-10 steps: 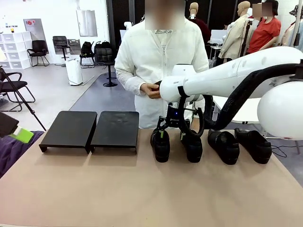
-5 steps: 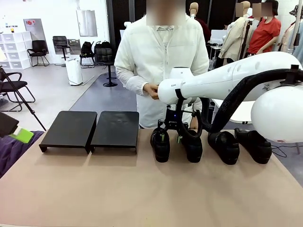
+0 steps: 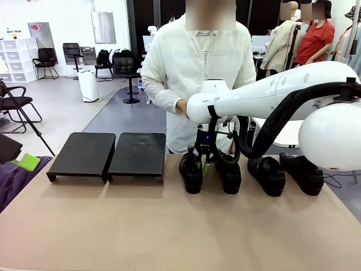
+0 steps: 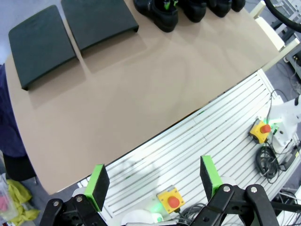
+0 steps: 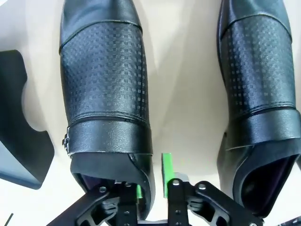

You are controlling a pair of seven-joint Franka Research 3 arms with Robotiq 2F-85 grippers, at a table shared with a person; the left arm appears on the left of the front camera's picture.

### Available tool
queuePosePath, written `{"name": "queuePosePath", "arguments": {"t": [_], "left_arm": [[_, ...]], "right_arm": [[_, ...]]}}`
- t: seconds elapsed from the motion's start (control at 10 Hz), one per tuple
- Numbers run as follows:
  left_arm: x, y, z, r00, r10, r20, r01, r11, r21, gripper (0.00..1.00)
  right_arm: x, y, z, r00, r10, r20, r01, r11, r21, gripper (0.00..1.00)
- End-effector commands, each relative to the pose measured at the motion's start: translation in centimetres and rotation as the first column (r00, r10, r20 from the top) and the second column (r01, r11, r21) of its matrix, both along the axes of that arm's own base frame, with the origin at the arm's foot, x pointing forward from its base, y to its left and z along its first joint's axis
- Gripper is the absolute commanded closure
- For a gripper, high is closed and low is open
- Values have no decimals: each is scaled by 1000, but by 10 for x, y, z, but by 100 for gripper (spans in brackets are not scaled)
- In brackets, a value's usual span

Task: Organize the shoes by placing them on the stand.
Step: Pick up one Shoe and place it in the middle of the table.

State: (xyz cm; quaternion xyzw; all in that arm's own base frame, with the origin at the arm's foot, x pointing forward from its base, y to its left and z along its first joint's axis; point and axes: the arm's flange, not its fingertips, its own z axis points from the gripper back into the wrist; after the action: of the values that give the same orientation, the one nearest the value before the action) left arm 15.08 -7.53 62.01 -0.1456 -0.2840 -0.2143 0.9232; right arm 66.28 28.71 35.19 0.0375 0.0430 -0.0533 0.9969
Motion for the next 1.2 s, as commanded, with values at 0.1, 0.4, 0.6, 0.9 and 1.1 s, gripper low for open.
{"name": "queuePosePath", "arguments": {"t": [0.1, 0.4, 0.6, 0.9, 1.1], "left_arm": [[0, 0, 1, 1000, -20, -4, 20, 1000, -9, 0], [0, 0, 1, 1000, -20, -4, 20, 1000, -9, 0], [0, 0, 1, 1000, -20, -4, 20, 1000, -9, 0], [0, 0, 1, 1000, -20, -4, 20, 1000, -9, 0], [0, 0, 1, 1000, -20, -4, 20, 1000, -9, 0]], "right_arm": [[-18, 2, 13, 998, 55, 13, -55, 998, -28, 100], [-98, -13, 66, 998, 54, -37, -57, 994, -93, 100], [-198, -49, 110, 988, 141, -68, -144, 988, -48, 100], [-309, -106, 118, 963, 268, 28, -269, 963, 27, 100], [-296, -119, 122, 955, 279, 104, -290, 951, 111, 100]]}}
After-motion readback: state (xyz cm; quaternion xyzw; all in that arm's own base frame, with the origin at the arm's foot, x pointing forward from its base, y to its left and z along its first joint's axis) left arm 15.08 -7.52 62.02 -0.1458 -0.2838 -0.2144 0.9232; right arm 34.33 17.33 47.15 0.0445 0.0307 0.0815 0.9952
